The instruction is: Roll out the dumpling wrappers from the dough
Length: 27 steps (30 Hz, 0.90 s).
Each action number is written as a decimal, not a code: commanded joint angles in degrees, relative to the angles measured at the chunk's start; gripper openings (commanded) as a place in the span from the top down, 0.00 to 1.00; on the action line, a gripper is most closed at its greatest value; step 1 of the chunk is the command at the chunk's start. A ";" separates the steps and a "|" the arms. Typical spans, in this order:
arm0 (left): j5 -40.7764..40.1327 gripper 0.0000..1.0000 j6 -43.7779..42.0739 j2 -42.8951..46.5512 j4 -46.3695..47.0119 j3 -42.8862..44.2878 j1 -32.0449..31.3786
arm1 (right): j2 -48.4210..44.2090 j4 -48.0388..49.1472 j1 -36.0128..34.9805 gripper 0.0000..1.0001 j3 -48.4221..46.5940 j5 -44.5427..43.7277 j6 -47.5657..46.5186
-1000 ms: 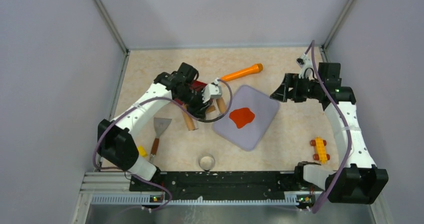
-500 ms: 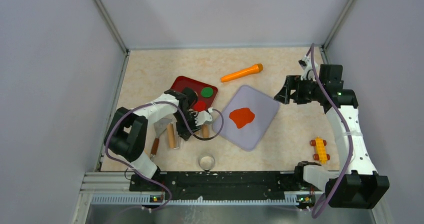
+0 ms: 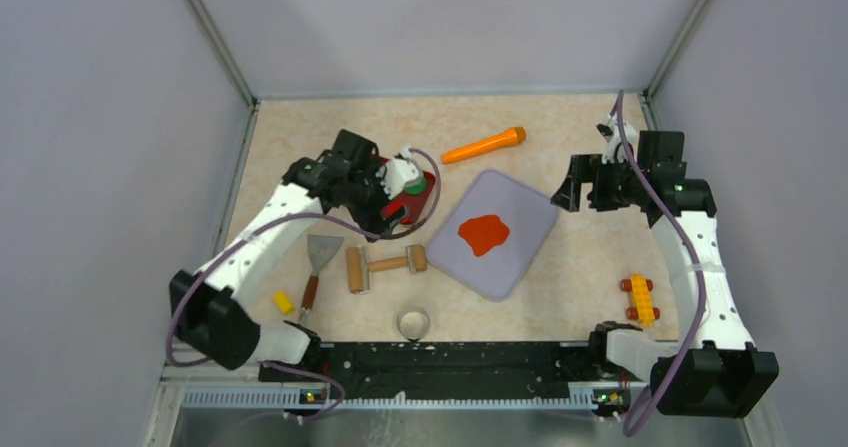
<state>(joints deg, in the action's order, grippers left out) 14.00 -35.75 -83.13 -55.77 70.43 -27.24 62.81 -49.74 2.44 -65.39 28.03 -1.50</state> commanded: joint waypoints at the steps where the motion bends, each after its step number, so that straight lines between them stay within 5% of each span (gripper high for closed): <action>1: -0.99 0.01 17.82 9.71 5.67 2.35 0.38 | -0.79 -0.32 0.29 0.08 -0.74 -3.27 2.95; 8: 15.73 0.01 24.52 9.82 9.34 -8.93 0.36 | -2.95 -1.00 0.29 0.06 4.37 -2.34 -4.32; 21: 18.56 0.01 30.01 5.74 10.50 -17.25 0.88 | -5.49 0.37 0.29 0.01 6.13 -9.25 -6.69; 27: 20.69 0.26 28.64 3.56 9.82 -16.55 -0.18 | -6.05 0.60 0.36 0.03 3.48 -11.40 -8.12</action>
<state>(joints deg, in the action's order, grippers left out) 31.33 -6.46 -79.35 -46.54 52.60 -26.68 58.22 -50.96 2.44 -59.31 18.98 -7.97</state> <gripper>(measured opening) 0.781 0.985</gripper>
